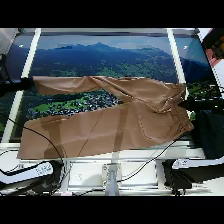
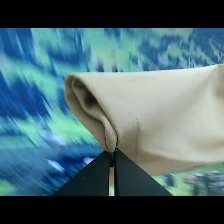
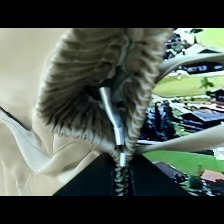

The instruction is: Fold the clothes and pants, and hang the long-sleeved shirts on hangers.

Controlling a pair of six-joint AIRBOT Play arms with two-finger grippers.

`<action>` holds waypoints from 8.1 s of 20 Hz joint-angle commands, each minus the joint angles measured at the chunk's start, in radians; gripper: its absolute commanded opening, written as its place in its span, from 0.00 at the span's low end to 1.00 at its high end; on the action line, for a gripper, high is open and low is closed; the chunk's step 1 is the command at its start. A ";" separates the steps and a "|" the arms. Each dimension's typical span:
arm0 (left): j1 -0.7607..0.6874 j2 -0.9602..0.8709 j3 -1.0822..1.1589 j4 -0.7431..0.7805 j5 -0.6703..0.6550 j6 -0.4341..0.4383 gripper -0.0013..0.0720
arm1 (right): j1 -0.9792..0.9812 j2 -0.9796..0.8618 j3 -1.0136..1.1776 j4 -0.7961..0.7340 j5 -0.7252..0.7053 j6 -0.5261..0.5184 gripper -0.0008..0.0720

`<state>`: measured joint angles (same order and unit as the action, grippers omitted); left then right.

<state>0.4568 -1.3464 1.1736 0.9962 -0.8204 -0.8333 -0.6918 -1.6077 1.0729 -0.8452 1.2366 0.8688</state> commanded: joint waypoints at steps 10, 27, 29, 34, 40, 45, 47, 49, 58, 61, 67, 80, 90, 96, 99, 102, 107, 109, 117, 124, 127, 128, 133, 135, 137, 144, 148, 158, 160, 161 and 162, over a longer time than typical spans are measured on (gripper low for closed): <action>-0.030 0.106 0.047 -0.003 0.477 0.553 0.04 | 0.000 0.000 0.001 0.001 -0.064 0.001 0.06; -0.060 -0.215 0.026 -0.002 0.175 0.526 0.04 | 0.001 0.000 0.001 0.003 -0.097 0.001 0.06; -0.057 -0.222 0.026 -0.002 0.201 0.527 0.07 | 0.001 0.000 0.001 0.003 -0.097 0.001 0.06; -0.050 -0.208 0.026 0.001 0.366 0.452 0.96 | 0.001 0.000 0.001 0.003 -0.097 0.001 0.06; 0.007 -0.119 0.026 -0.003 0.517 -0.068 0.35 | 0.001 0.000 0.001 0.003 -0.098 0.001 0.06; 0.170 -0.156 0.026 -0.002 -0.005 -0.468 0.75 | 0.001 0.000 0.001 0.003 -0.098 0.001 0.06; 0.220 -0.177 0.026 -0.002 -0.144 -0.468 0.75 | 0.001 0.000 0.001 0.003 -0.104 0.001 0.06; 0.247 -0.202 0.025 0.000 -0.197 -0.468 0.75 | 0.001 0.000 0.001 0.003 -0.104 0.001 0.06; 0.200 -0.375 0.025 -0.090 -0.097 -0.460 0.75 | 0.001 0.000 0.001 0.004 -0.103 0.001 0.06; 0.185 -0.386 0.025 -0.176 0.032 -0.460 0.75 | 0.001 0.000 0.001 0.004 -0.103 0.001 0.06; 0.123 -0.412 0.025 -0.193 0.114 -0.460 0.64 | 0.001 0.000 0.001 0.004 -0.103 0.001 0.06; 0.078 -0.223 0.149 -0.197 0.142 -0.393 0.04 | 0.001 0.102 0.002 0.068 -0.242 0.036 0.06; 0.132 -0.039 0.148 0.291 -0.454 -0.633 0.04 | 0.001 0.146 0.002 0.055 -0.343 0.113 0.06; 0.130 -0.040 0.149 0.305 -0.462 -0.633 0.04 | 0.001 0.146 0.002 0.056 -0.328 0.113 0.06; 0.128 -0.040 0.149 0.071 -0.163 -0.633 0.04 | 0.001 0.146 0.002 0.080 -0.340 0.113 0.06; 0.090 -0.043 0.149 -0.119 0.128 -0.633 0.03 | 0.001 0.146 0.002 0.179 -0.420 0.113 0.06; -0.064 -0.130 0.178 -0.115 0.365 -0.634 0.03 | 0.005 0.146 0.002 0.383 -0.684 0.112 0.06; -0.129 -0.201 0.230 -0.115 0.394 -0.634 0.03 | 0.023 0.145 0.001 0.399 -0.779 0.114 0.06; -0.217 -0.192 0.263 0.257 -0.057 -0.653 0.03 | 0.044 0.142 0.001 0.379 -0.787 0.114 0.06; -0.188 -0.199 0.262 0.497 -0.739 -0.620 0.04 | 0.044 0.143 0.001 0.330 -0.721 0.114 0.06; -0.185 -0.220 0.229 0.499 -0.730 -0.618 0.04 | 0.044 0.143 0.001 0.296 -0.698 0.114 0.06; -0.185 -0.235 0.218 0.498 -0.738 -0.619 0.04 | 0.044 0.143 0.001 0.281 -0.689 0.114 0.06; -0.189 -0.312 0.158 0.469 -0.773 -0.626 0.04 | 0.044 0.143 0.001 0.244 -0.676 0.114 0.06; -0.189 -0.342 0.152 0.470 -0.770 -0.625 0.04 | 0.044 0.143 0.001 0.244 -0.674 0.115 0.06; -0.189 -0.348 0.152 0.470 -0.738 -0.625 0.04 | 0.044 0.143 0.001 0.244 -0.671 0.114 0.06; -0.179 -0.344 0.212 0.470 -0.735 -0.603 0.85 | 0.044 0.143 0.001 0.244 -0.671 0.114 0.06; -0.174 -0.331 0.328 0.469 -0.521 -0.602 0.70 | 0.044 0.143 0.001 0.243 -0.670 0.114 0.06; -0.065 -0.500 0.331 0.002 -0.251 -0.625 0.70 | 0.044 0.143 0.001 0.238 -0.652 0.114 0.06; -0.061 -0.516 0.331 -0.033 -0.226 -0.624 0.68 | 0.044 0.143 0.001 0.238 -0.652 0.114 0.06; -0.061 -0.521 0.331 -0.046 -0.209 -0.624 0.66 | 0.044 0.143 0.001 0.238 -0.652 0.114 0.06; -0.066 -0.523 0.331 -0.064 -0.193 -0.614 0.63 | 0.044 0.143 0.001 0.238 -0.649 0.114 0.06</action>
<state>0.3843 -1.8462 1.5036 1.0298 -1.0695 -1.4628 -0.6483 -1.4651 1.0740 -0.6071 0.5827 0.9833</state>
